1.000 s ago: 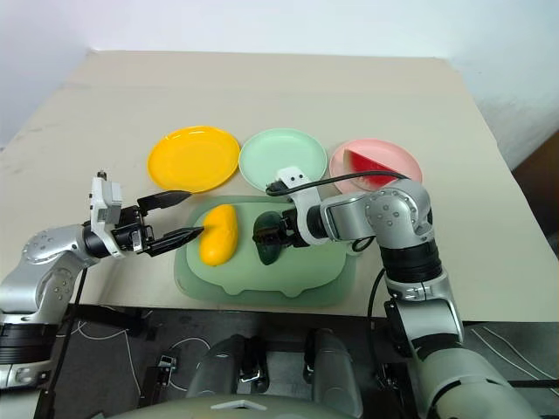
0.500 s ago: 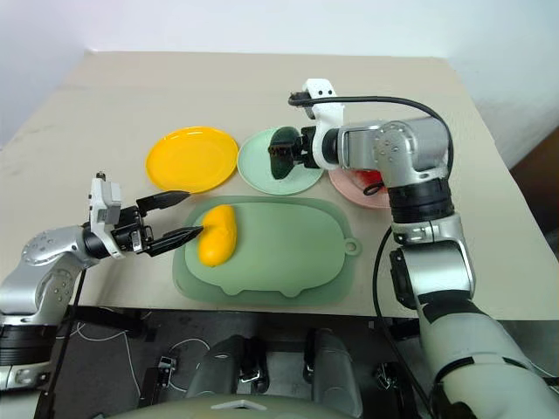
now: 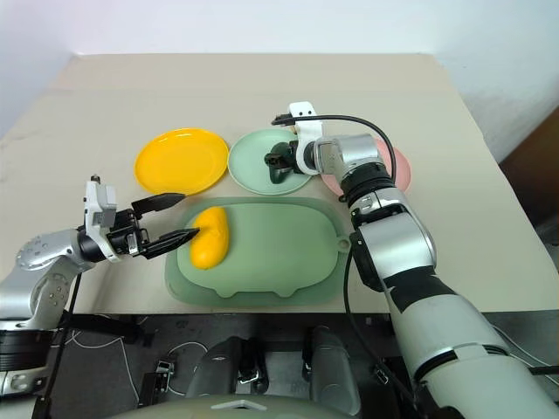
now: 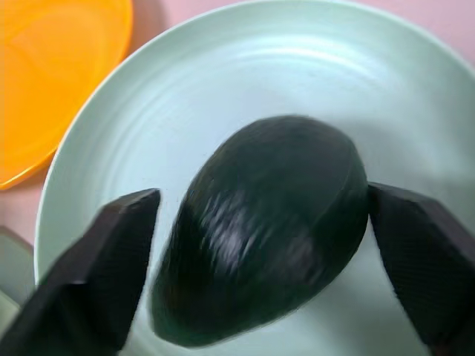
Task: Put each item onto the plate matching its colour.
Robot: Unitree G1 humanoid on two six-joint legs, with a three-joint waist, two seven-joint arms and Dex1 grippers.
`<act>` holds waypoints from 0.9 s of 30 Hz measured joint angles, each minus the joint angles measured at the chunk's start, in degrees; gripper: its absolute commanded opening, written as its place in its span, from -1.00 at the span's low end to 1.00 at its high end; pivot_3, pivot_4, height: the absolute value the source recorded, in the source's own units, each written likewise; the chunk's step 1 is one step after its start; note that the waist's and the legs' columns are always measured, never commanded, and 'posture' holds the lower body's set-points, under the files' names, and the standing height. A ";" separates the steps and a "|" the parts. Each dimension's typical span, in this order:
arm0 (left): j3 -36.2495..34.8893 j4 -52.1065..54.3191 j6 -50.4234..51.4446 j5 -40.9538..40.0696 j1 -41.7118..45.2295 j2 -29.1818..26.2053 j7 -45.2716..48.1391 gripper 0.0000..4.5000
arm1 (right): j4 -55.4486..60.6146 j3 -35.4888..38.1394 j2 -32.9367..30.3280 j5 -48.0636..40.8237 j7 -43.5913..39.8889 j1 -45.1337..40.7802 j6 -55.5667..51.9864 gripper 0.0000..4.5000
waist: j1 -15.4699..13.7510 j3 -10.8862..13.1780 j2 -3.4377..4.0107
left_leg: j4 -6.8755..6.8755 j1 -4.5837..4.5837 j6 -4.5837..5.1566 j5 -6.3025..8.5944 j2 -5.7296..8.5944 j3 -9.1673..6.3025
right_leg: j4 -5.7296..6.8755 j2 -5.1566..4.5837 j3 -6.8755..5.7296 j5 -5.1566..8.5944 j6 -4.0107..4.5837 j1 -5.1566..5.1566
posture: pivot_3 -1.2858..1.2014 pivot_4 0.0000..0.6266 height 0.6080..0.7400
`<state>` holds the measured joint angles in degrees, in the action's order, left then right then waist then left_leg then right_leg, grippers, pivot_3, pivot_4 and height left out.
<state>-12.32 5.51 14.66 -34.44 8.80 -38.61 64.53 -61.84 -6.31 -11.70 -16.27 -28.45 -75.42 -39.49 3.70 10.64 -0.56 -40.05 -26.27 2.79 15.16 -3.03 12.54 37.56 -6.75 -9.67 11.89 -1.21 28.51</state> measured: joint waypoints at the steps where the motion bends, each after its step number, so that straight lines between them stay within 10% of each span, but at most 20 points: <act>1: -0.07 0.00 0.00 0.00 -0.16 -0.05 0.11 1.00 | -0.55 0.16 0.08 0.70 -0.18 -0.25 0.41 0.99 | 0.07 0.00 0.00 | 0.00 0.00 -0.07 0.04 0.00 0.00 | 0.01 0.00 0.00 0.00 0.00 0.00 | 0.03 -0.52 0.33; 11: -0.46 0.80 0.00 -0.02 -1.21 -0.13 0.07 1.00 | 15.36 2.78 -4.21 1.77 -5.30 1.54 -4.90 0.99 | 0.16 0.00 0.01 | -0.04 0.00 -0.10 0.05 0.00 -0.08 | 0.08 -0.09 0.02 0.00 0.00 0.02 | 0.03 -0.52 0.33; 27: -1.21 1.40 -0.04 -0.55 -1.36 -0.24 -0.84 1.00 | 90.21 5.41 -10.64 -13.43 -9.08 47.31 -10.18 0.99 | -1.19 -0.03 -0.02 | -0.03 0.15 -0.19 0.03 -0.02 -0.12 | 0.06 -0.11 0.04 0.01 0.03 -0.07 | 0.03 -0.52 0.33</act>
<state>-13.53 6.91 14.62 -34.99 7.44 -38.85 63.69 28.37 -0.90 -22.35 -29.70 -37.53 -28.12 -49.67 2.52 10.62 -0.59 -40.08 -26.12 2.60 15.20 -3.04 12.41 37.62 -6.85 -9.63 11.90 -1.18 28.43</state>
